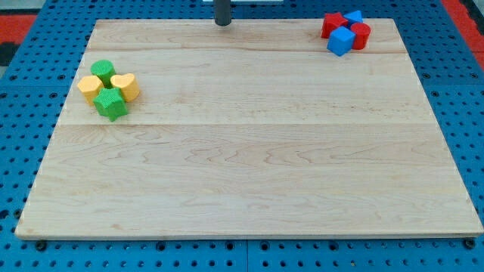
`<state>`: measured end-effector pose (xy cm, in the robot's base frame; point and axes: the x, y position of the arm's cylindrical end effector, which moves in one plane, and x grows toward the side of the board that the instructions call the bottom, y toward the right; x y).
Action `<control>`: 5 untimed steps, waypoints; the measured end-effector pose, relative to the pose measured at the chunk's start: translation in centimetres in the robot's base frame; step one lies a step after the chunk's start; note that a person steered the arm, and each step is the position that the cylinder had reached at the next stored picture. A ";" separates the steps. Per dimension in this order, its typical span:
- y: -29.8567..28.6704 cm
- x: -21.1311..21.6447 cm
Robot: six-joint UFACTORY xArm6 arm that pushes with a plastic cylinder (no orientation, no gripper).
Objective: Push the blue triangle along with the red star left and down a bit
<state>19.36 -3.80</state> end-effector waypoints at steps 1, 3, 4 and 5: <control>1.2 3.1; 2.9 14.6; 7.2 16.0; 12.1 15.8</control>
<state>35.21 8.28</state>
